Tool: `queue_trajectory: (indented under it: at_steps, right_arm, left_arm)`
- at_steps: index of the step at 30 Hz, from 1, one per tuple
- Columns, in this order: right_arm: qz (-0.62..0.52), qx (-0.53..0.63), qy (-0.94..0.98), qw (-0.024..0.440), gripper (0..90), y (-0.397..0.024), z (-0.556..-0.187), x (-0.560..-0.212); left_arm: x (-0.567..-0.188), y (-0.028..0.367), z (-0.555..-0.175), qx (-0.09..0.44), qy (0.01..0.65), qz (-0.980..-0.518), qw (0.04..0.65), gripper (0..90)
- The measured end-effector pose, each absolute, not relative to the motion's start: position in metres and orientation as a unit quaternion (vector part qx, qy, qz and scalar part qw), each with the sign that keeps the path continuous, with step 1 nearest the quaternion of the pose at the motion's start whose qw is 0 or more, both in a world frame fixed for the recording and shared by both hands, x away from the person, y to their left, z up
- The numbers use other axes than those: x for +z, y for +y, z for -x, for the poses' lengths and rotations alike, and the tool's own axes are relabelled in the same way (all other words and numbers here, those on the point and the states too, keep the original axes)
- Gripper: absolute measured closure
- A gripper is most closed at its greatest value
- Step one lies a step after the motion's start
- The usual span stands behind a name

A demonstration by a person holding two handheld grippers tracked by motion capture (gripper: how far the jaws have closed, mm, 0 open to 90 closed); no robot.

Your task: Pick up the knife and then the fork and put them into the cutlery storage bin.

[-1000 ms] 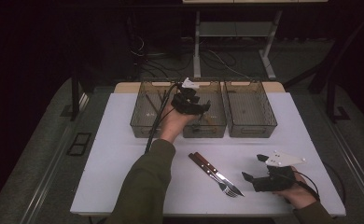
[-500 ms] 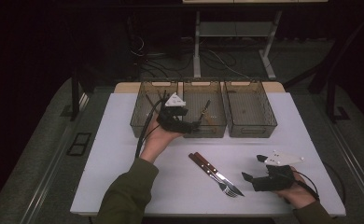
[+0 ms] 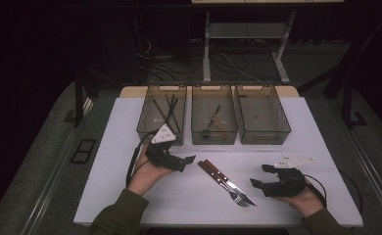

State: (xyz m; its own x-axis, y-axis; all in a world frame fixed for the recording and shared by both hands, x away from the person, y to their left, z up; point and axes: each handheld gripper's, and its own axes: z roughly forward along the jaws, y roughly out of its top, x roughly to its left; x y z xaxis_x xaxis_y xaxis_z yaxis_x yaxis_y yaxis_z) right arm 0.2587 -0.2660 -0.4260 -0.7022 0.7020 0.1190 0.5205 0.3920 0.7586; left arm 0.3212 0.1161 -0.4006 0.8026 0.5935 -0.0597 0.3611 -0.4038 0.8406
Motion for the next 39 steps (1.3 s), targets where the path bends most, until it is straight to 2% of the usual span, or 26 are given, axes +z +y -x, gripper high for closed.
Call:
queue_trajectory:
  at_steps: [8, 13, 20, 39]
  right_arm:
    - [-0.334, 0.399, 0.85, 0.081, 75.1, -0.244, -0.261, -0.427]
    - [-0.309, 0.394, 0.863, 0.058, 89.5, -0.228, -0.263, -0.429]
    - [-0.288, 0.375, 0.88, 0.045, 89.9, -0.205, -0.264, -0.434]
    - [-0.281, 0.341, 0.894, 0.073, 90.0, -0.18, -0.268, -0.441]
  left_arm:
    - [-0.415, 0.138, -0.294, 0.123, 0.287, -0.826, 0.469, 0.0]
    - [-0.421, 0.145, -0.278, 0.123, 0.275, -0.834, 0.462, 0.0]
    - [-0.427, 0.151, -0.262, 0.113, 0.275, -0.838, 0.458, 0.0]
    - [-0.429, 0.154, -0.262, 0.114, 0.278, -0.838, 0.455, 0.0]
